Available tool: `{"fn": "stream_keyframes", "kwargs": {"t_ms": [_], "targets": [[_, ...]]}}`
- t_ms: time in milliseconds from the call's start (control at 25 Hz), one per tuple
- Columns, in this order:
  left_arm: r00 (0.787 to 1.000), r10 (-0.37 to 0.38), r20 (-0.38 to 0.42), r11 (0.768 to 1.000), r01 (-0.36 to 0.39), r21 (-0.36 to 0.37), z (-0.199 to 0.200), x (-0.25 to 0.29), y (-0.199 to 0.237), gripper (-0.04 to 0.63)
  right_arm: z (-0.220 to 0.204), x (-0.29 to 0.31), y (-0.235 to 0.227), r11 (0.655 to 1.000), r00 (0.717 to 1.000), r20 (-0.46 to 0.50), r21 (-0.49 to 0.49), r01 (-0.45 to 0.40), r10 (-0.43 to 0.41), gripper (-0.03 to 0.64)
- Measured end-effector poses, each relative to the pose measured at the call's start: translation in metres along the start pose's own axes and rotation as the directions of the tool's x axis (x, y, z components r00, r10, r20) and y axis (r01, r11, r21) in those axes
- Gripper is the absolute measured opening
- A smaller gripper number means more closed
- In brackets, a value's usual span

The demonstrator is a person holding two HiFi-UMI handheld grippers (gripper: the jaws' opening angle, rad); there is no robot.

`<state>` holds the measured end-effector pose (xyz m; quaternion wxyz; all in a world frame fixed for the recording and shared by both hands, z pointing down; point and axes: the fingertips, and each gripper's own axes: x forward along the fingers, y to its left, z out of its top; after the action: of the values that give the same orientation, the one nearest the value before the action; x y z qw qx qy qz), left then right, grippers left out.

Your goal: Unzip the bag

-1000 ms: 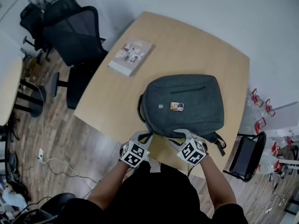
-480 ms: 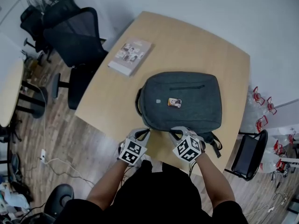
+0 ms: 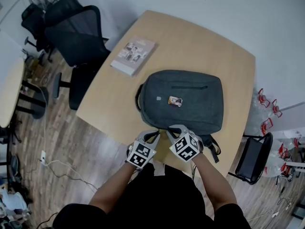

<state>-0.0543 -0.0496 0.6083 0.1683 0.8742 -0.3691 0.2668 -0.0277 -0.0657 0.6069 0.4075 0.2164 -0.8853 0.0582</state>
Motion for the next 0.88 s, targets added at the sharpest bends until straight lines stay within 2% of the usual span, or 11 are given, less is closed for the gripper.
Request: {"fn": "stream_keyframes", "kwargs": {"t_ms": [240,400,480,520,640,800,880], "targets": [[1.000,-0.018,0.013,0.998,0.019,-0.053,0.000,0.006,-0.005,0.040,0.000,0.007,0.002,1.000,1.000,-0.001,0.001,0.002,-0.002,0.029],[0.999,0.020,0.030,0.996,-0.017,-0.090,-0.004,0.003,0.002,0.037,0.001,0.004,0.009,1.000,1.000,0.024,-0.011,0.000,0.001,0.051],[0.998,0.049,0.042,0.995,-0.045,-0.092,-0.005,-0.003,0.008,0.047,0.005,-0.004,0.013,1.000,0.999,0.053,-0.002,-0.004,0.004,0.189],[0.997,0.060,0.050,0.994,-0.055,-0.093,-0.005,-0.007,0.011,0.065,0.008,-0.010,0.013,1.000,0.997,0.077,0.011,0.006,-0.007,0.199],[0.991,0.101,0.090,0.991,-0.092,-0.097,0.006,-0.026,0.027,0.122,0.015,-0.037,0.001,0.992,0.982,0.174,0.113,0.052,-0.071,0.181],[0.971,0.176,0.163,0.982,-0.163,-0.093,0.034,-0.052,0.054,0.124,0.024,-0.069,-0.023,0.960,0.945,0.277,0.262,0.098,-0.172,0.152],[0.961,0.191,0.200,0.981,-0.179,-0.078,0.054,-0.059,0.062,0.108,0.032,-0.087,-0.035,0.943,0.916,0.322,0.302,0.140,-0.239,0.075]]}}
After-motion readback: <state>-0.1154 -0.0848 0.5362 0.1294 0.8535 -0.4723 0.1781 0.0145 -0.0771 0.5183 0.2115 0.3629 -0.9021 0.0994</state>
